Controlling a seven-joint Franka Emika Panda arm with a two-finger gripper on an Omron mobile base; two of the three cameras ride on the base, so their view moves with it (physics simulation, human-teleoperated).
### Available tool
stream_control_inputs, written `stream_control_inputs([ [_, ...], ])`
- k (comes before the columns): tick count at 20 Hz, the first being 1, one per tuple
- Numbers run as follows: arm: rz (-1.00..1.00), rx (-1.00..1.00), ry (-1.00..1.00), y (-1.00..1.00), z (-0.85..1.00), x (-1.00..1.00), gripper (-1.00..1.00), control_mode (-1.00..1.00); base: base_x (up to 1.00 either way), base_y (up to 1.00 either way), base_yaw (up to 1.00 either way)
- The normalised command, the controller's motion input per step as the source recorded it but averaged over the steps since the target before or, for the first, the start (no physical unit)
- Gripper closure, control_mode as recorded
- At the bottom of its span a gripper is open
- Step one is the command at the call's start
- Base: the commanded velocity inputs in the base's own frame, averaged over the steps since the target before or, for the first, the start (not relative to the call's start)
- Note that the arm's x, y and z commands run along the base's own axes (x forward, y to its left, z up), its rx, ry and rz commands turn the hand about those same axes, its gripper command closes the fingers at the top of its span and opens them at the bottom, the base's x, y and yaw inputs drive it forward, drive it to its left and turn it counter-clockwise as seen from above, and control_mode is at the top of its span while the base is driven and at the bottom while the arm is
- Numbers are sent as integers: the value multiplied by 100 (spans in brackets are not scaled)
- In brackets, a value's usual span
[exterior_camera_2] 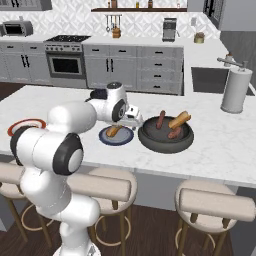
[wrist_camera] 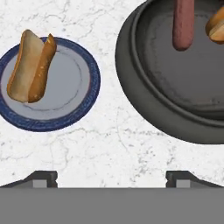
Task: Place one bun and one sausage from the bowl on each plate.
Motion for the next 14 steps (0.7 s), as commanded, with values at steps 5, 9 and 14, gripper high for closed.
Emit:
stream_control_inputs([
  [5, -15, -15, -12, -100, 35, -4, -100, -100, 0, 0, 0],
  [9, -19, -8, 2, -100, 25, 8, -100, -100, 0, 0, 0],
  [14, -21, 5, 7, -100, -10, 60, -100, -100, 0, 0, 0],
])
